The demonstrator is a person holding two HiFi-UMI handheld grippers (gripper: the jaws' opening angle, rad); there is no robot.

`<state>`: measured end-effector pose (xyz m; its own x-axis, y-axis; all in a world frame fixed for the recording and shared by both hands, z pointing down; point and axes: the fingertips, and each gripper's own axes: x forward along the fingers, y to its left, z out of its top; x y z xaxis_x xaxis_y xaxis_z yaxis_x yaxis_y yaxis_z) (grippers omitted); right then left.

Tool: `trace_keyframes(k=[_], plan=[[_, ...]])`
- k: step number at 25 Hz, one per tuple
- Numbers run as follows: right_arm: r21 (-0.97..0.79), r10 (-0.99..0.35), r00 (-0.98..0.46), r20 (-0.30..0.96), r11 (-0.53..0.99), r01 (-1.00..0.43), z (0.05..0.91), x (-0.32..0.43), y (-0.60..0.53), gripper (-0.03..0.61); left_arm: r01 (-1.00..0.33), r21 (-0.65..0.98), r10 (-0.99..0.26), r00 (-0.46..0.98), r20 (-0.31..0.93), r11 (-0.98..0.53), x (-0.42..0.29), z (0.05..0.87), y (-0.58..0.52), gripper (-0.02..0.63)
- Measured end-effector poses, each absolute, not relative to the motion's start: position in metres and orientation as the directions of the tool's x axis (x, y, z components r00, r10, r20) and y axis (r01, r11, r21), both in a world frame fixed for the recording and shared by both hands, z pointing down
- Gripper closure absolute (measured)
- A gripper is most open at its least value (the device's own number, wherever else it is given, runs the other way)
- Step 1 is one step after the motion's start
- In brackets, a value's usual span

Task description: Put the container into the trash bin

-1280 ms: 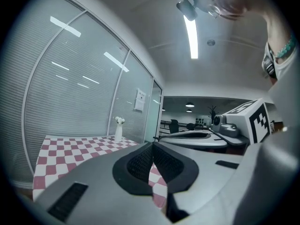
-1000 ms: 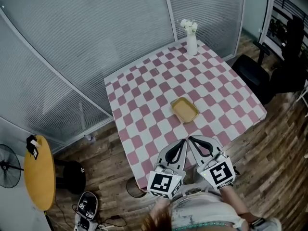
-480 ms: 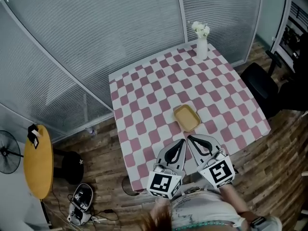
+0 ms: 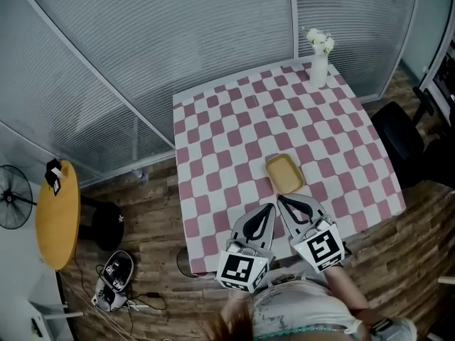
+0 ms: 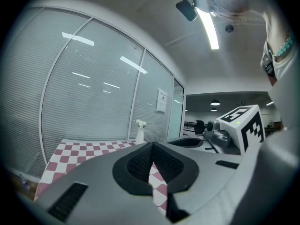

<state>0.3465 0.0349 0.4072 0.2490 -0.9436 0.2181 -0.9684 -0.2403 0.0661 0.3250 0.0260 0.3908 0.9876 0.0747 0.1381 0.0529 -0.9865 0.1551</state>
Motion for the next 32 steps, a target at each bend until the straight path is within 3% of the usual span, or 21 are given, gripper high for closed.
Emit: trace_keyframes(k=[18, 32], plan=[[0.125, -0.881, 0.161, 0.445, -0.117, -0.985, 0.505, 0.39, 0.014, 0.584, -0.081, 0.172, -0.047, 0.98, 0.192, -0.982, 0.32, 0.407, -0.002, 0.607], [0.122, -0.737, 0.086, 0.67, -0.005, -0.993, 0.598, 0.41, 0.009, 0.584, -0.086, 0.179, -0.05, 0.979, 0.199, -0.98, 0.322, 0.412, -0.005, 0.607]])
